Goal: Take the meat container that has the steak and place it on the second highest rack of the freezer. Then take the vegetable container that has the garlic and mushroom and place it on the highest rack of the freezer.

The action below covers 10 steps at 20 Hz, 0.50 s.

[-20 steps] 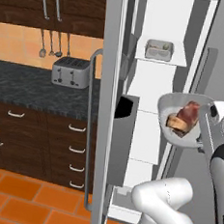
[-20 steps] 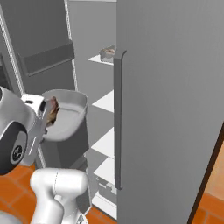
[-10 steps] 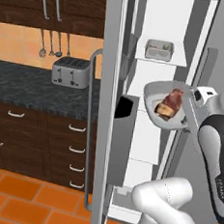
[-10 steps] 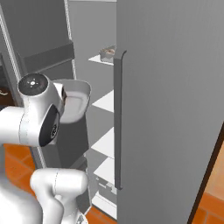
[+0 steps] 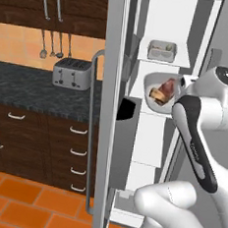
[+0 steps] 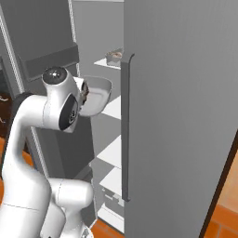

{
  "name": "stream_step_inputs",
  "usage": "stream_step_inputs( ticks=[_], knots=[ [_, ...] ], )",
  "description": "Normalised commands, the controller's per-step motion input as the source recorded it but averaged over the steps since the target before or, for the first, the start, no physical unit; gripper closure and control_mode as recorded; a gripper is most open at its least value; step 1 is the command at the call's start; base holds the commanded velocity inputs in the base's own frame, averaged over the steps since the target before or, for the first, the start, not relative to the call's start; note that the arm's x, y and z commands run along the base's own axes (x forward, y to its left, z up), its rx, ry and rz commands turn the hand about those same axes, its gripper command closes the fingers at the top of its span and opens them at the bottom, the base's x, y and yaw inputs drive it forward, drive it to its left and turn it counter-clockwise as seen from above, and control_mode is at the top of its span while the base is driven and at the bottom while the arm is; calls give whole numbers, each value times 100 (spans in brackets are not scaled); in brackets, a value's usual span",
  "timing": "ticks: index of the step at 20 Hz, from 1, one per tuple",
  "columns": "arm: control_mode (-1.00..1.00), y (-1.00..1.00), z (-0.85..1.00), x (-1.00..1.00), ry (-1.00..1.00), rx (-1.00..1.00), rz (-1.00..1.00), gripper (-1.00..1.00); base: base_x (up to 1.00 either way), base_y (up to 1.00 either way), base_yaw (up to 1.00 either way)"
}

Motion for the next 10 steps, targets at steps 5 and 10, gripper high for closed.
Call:
stream_step_inputs(
  ticks=[5, 10],
  knots=[
    [-100, -11, -21, 93, 0, 13, -11, 100, 0, 0, 0],
    [-100, -21, -42, 69, 0, 1, -11, 100, 0, 0, 0]
  ],
)
